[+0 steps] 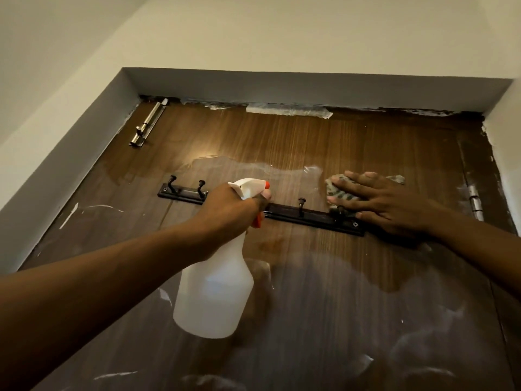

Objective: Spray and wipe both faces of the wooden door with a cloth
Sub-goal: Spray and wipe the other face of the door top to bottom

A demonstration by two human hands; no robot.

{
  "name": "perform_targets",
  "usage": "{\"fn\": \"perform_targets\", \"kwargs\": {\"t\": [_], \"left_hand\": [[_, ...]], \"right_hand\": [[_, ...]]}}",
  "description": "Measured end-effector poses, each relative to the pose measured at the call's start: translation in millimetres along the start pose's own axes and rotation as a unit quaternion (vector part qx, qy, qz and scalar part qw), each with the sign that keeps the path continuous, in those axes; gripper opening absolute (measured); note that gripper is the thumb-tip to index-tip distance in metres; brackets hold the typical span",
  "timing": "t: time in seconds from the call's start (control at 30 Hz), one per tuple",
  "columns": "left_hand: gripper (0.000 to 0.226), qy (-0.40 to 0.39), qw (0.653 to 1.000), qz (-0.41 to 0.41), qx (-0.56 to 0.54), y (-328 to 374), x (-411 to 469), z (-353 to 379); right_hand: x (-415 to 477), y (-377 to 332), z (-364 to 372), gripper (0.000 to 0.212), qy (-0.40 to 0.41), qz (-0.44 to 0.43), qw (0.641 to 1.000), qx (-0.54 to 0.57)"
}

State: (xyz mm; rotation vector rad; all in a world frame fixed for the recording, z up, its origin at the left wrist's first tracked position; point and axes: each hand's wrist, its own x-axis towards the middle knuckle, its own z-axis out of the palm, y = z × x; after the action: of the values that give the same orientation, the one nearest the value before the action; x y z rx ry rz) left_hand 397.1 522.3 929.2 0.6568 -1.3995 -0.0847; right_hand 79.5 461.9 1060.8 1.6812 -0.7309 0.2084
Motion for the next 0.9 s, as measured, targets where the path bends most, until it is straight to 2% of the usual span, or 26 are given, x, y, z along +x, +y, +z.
{"fn": "perform_targets", "kwargs": {"t": [0.1,0.27,0.33,0.4,0.5,0.6,0.63,0.77,0.83,0.9], "left_hand": [[0.056,0.005,1.0,0.004,0.002,-5,-1,-13],[0.055,0.011,1.0,0.004,0.009,-17,4,-36],[0.055,0.018,1.0,0.0,0.008,-19,6,-42],[0.054,0.014,1.0,0.003,0.002,-22,7,-44],[0.052,0.009,1.0,-0.001,-0.006,-29,4,-43],[0.049,0.002,1.0,-0.002,-0.01,-35,2,-43],[0.048,-0.002,1.0,-0.002,-0.013,-37,1,-43],[0.049,-0.008,1.0,-0.003,-0.006,-41,4,-50],[0.049,-0.007,1.0,-0.001,0.003,-41,7,-56],[0.05,0.0,1.0,-0.001,0.006,-42,11,-62]], "right_hand": [[-13,7,-2,0.05,-0.01,0.012,1.0,0.01],[60,-10,-18,0.059,0.03,0.155,0.987,0.01],[99,-25,-28,0.045,0.012,0.139,0.99,0.032],[122,-39,-35,0.044,-0.004,0.076,0.993,0.088],[111,-51,-44,0.042,-0.037,0.016,0.975,0.218],[81,-46,-54,0.035,-0.079,0.062,0.957,0.271],[70,-39,-55,0.034,-0.092,0.085,0.956,0.266],[52,-23,-57,0.047,-0.173,0.096,0.975,0.101],[71,-24,-61,0.051,-0.164,0.118,0.978,0.048],[106,-34,-63,0.055,-0.123,0.114,0.986,0.01]]}}
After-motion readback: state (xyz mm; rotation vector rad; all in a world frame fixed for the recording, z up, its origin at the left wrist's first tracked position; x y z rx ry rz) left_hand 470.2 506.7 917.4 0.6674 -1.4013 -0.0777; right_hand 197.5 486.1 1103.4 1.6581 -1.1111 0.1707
